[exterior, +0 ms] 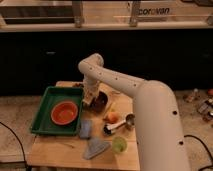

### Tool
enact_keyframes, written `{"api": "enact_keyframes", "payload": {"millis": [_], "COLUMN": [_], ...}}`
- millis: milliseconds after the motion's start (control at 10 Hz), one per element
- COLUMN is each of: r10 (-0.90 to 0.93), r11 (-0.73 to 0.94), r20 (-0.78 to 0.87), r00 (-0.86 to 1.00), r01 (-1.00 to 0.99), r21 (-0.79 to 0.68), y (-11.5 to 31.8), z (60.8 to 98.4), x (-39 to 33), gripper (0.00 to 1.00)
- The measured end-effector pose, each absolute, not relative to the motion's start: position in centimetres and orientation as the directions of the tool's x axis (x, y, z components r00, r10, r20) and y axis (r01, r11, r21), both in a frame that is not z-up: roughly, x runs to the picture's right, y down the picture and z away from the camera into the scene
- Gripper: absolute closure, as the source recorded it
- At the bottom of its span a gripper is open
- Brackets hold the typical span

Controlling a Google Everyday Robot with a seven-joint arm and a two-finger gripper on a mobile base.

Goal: Wipe purple bowl with eraser

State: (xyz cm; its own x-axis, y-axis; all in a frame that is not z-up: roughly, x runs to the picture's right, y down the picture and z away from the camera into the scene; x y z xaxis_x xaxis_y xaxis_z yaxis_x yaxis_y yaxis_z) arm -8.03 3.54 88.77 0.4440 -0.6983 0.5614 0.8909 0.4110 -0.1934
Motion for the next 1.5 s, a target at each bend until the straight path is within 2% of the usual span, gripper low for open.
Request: {"api": "enact_keyframes", "payload": {"millis": [700,1500], "r10": [-0.648,-0.699], "r11": [0.493,0.454], "r20": [0.517,0.501], "r00": [0.559,0.510], "r01": [0.826,0.858], "r21": [-0.275,-0.239], "y": [4.4,0.7], "z": [88.5,90.4], "x": [-0.4,-5.2], "gripper": [0.98,0.98]}}
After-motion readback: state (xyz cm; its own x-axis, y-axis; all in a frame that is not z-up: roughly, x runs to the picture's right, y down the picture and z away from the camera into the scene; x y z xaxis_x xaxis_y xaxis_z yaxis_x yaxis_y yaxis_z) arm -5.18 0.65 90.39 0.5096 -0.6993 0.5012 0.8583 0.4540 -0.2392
